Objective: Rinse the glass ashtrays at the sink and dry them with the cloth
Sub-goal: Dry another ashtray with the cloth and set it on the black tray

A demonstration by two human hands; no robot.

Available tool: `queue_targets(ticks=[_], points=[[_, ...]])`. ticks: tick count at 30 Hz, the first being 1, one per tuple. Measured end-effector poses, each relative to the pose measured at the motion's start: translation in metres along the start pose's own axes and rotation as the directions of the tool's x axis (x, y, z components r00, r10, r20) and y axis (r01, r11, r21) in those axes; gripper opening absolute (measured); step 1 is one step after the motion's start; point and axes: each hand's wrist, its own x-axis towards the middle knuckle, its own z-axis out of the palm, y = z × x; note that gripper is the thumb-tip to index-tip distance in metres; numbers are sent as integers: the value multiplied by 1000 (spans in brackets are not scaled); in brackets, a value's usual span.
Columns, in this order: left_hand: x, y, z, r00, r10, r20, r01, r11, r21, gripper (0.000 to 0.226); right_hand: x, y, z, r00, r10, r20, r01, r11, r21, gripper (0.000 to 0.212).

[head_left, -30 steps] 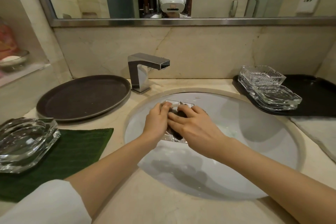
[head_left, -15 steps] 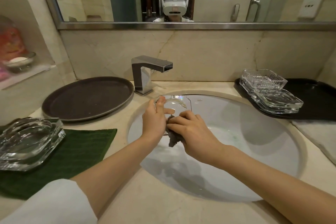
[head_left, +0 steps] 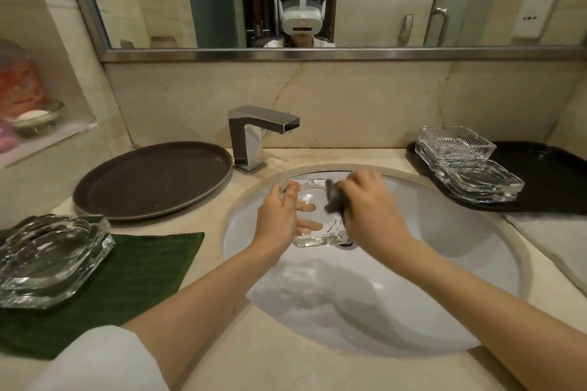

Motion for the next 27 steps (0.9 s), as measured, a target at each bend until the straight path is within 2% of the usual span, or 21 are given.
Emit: queue_targets(ticks=[2, 3, 4, 5, 7, 9, 11, 14, 17, 20, 22, 24, 25, 27], points=[[0, -1, 0, 999, -24, 26, 25, 1000, -8, 25, 13, 4, -17, 964, 253, -86, -231, 950, 209, 24], [0, -1, 1, 999, -35, 39, 36, 999, -6, 27, 18, 4, -23, 938, 329, -113, -289, 918, 272, 29], [-1, -2, 2, 998, -43, 54, 44, 999, -7, 28, 21, 0, -25, 936, 337, -102, -293, 906, 306, 33], [-2, -1, 4, 996, -45, 72, 46, 999, -20, 27, 21, -8, -25, 959, 280, -50, -252, 918, 305, 35], [-4, -1, 7, 996, -23, 82, 24, 1000, -2, 22, 14, -22, -9, 984, 108, 143, -132, 977, 168, 45], [-6, 0, 6, 997, -4, 81, -4, 996, 93, 25, 3, -28, 4, 957, 4, 289, -9, 1000, 19, 55], [-6, 0, 5, 995, 21, 102, -32, 993, 111, 23, 7, -22, 4, 947, -71, 312, 68, 998, 20, 56], [-8, 3, 5, 990, 61, 128, -69, 996, 58, 25, 18, -11, -1, 939, 16, 345, -35, 998, 49, 35], [-9, 3, 6, 986, 100, 131, -115, 987, 114, 20, 19, -11, -5, 921, 147, 360, -218, 961, 167, 20], [-9, 1, 5, 984, 113, 138, -133, 980, 150, 20, 21, -7, -11, 844, 361, 396, -503, 790, 350, 23], [-10, 2, 4, 980, 131, 153, -153, 978, 144, 22, 25, -2, -17, 712, 471, 521, -698, 554, 454, 24], [-12, 5, 4, 972, 157, 177, -181, 975, 129, 19, 30, 6, -30, 540, 413, 733, -841, 255, 476, 23], [-13, 6, 5, 966, 168, 198, -193, 974, 117, 19, 31, 12, -39, 477, 347, 808, -879, 182, 441, 25], [-15, 8, 7, 953, 174, 249, -205, 973, 105, 15, 33, 23, -56, 419, 256, 871, -905, 194, 378, 24]])
